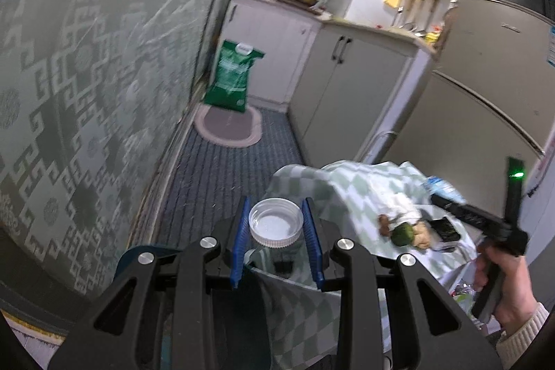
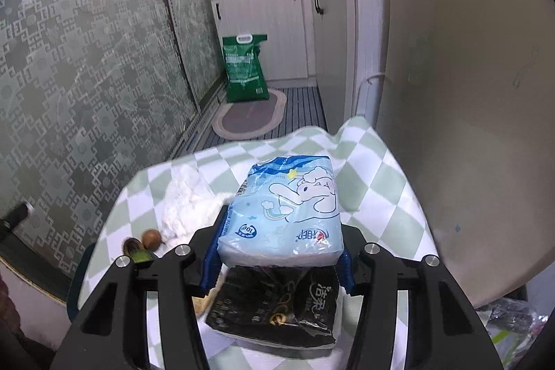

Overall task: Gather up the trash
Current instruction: 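Carry the white lid and blue tissue pack to the teal bin and release, then return both tools to the table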

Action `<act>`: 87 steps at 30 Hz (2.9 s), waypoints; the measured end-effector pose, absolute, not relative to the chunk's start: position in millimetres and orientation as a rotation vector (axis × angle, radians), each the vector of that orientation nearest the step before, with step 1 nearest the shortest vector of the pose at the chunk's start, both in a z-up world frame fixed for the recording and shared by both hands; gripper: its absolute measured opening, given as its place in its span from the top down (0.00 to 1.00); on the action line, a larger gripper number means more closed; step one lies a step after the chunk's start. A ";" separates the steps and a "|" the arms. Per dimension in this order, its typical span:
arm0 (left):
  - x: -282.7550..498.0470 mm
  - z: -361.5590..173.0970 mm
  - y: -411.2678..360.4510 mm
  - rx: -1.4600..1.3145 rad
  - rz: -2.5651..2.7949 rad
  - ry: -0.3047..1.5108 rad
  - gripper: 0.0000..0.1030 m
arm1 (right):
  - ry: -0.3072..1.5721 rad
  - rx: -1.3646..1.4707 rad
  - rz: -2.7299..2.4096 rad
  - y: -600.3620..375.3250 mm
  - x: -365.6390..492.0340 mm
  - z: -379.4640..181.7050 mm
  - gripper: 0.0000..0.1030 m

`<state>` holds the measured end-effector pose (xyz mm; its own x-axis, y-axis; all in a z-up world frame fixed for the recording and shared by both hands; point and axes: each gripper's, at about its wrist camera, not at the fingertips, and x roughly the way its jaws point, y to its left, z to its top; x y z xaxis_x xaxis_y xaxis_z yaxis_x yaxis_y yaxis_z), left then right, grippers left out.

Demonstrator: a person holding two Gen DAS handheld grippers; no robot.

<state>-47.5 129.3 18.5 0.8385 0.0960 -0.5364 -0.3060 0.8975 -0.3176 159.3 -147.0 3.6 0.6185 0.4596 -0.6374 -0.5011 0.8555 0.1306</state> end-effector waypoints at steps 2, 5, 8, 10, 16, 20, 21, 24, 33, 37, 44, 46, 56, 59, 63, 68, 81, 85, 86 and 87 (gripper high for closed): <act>-47.0 11.8 134.1 -0.414 0.243 0.569 0.69 | 0.701 -0.054 0.559 -146.8 157.2 9.8 0.48; -44.6 0.5 140.6 -0.422 0.268 0.623 0.69 | 0.676 -0.039 0.580 -143.0 149.8 21.8 0.48; -41.0 -13.8 146.8 -0.432 0.288 0.685 0.69 | 0.651 -0.031 0.628 -134.3 138.2 35.5 0.48; -38.8 -24.3 150.0 -0.449 0.284 0.726 0.69 | 0.641 -0.035 0.661 -127.5 131.2 42.5 0.48; -36.3 -45.2 155.3 -0.452 0.302 0.818 0.69 | 0.623 -0.059 0.741 -110.2 111.2 56.3 0.48; -34.4 -59.0 159.9 -0.446 0.318 0.887 0.69 | 0.607 -0.071 0.766 -103.8 101.3 62.3 0.48; -34.2 -64.8 161.1 -0.443 0.319 0.914 0.69 | 0.606 -0.072 0.773 -102.6 99.2 62.7 0.48; -34.6 -74.0 163.4 -0.437 0.323 0.948 0.68 | 0.607 -0.078 0.799 -95.1 92.8 64.7 0.48; -40.1 -93.7 172.3 -0.428 0.336 1.016 0.69 | 0.608 -0.140 0.927 -54.6 60.0 68.2 0.48; -43.3 -94.2 176.8 -0.431 0.342 1.017 0.67 | 0.630 -0.173 0.974 -35.1 47.0 60.9 0.48; -48.0 -86.1 181.2 -0.423 0.355 0.981 0.64 | 0.681 -0.266 1.035 -4.1 26.2 41.7 0.48; -50.1 -80.5 182.0 -0.417 0.360 0.953 0.63 | 0.697 -0.299 1.044 4.5 21.7 34.6 0.48; -71.5 -37.3 190.7 -0.447 0.355 0.699 0.53 | 0.767 -0.387 1.067 33.0 8.7 1.2 0.48; -77.2 -28.5 190.9 -0.453 0.345 0.646 0.53 | 0.800 -0.412 1.076 41.0 5.6 -11.7 0.48; -81.6 -18.7 188.2 -0.457 0.318 0.586 0.49 | 0.883 -0.407 1.098 49.5 7.2 -31.5 0.48; -89.9 -6.1 184.4 -0.438 0.313 0.508 0.46 | 0.941 -0.405 1.112 58.1 8.0 -49.1 0.48; -102.9 15.9 179.8 -0.443 0.276 0.360 0.36 | 0.963 -0.445 1.162 67.5 -6.4 -60.5 0.42; -101.8 18.7 179.1 -0.446 0.274 0.339 0.35 | 0.929 -0.418 1.171 63.5 -4.3 -49.9 0.38; -103.8 20.2 178.7 -0.447 0.274 0.330 0.35 | 0.915 -0.413 1.170 62.5 -4.4 -46.1 0.38; -105.6 21.7 178.5 -0.451 0.272 0.318 0.34 | 0.898 -0.406 1.168 61.2 -4.0 -41.3 0.38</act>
